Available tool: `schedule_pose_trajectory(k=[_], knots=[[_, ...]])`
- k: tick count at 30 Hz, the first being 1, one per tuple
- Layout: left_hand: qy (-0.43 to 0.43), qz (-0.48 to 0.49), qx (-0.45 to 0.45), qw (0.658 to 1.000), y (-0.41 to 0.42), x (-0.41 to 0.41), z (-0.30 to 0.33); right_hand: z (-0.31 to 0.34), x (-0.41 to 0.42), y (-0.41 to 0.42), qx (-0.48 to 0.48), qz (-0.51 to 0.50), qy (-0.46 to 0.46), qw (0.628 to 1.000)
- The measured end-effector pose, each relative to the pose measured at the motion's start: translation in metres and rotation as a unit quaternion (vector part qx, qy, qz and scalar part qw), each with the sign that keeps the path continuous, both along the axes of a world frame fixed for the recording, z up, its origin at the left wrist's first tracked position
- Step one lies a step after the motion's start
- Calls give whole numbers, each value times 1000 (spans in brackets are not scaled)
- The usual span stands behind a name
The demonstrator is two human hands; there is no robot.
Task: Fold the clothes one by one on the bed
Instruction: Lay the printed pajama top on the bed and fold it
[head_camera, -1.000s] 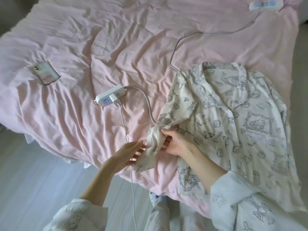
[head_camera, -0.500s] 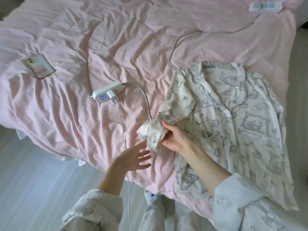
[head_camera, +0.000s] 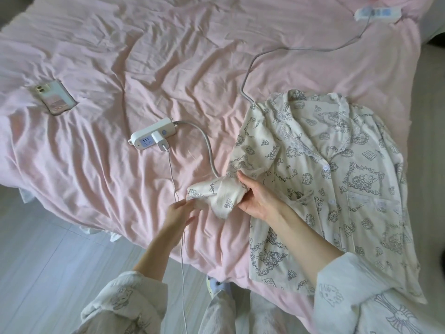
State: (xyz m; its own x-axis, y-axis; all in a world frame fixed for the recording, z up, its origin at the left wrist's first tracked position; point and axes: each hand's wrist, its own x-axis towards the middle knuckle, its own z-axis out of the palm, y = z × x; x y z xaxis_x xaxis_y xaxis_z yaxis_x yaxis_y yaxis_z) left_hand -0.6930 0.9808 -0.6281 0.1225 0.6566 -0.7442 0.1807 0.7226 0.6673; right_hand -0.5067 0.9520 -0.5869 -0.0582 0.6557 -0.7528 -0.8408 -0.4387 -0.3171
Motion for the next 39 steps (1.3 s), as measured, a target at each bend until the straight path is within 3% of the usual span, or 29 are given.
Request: schedule_pose_trajectory(k=[5,10,14,17,21,24,27,31,35,39], knots=[[-67,106,-49,991,14,-37,5,-3,0,-15,-100,26,-137,985],[-174,244,-92,950,16,-65,-8,-4,-19,-19,-103,29,-102,989],[-153,320,-125,927,-1,-69,-11,-15,-31,-26,-135,168,-154,964],[-185,283,-171,925,-10,-71,-12,-20,-35,-28,-143,183,-193,953],[-210,174,-216,938,-14,-67,-6,-18,-37,-23,-136,161,-159,965],[-148,192,-243,939,-15,-54,-8,-19,-39,-22,-129,208,-190,951],[-41,211,-131,968,-1,-50,-10,-21,-32,-24,-133,263,-269,917],[117,226,85,963,31,-35,18,-13,1,-21,-139,262,-335,894],[103,127,294,942,58,23,89,18,42,-19,-91,240,-328,909],[19,19,388,921,72,101,157,49,93,-22,-56,191,-324,925]])
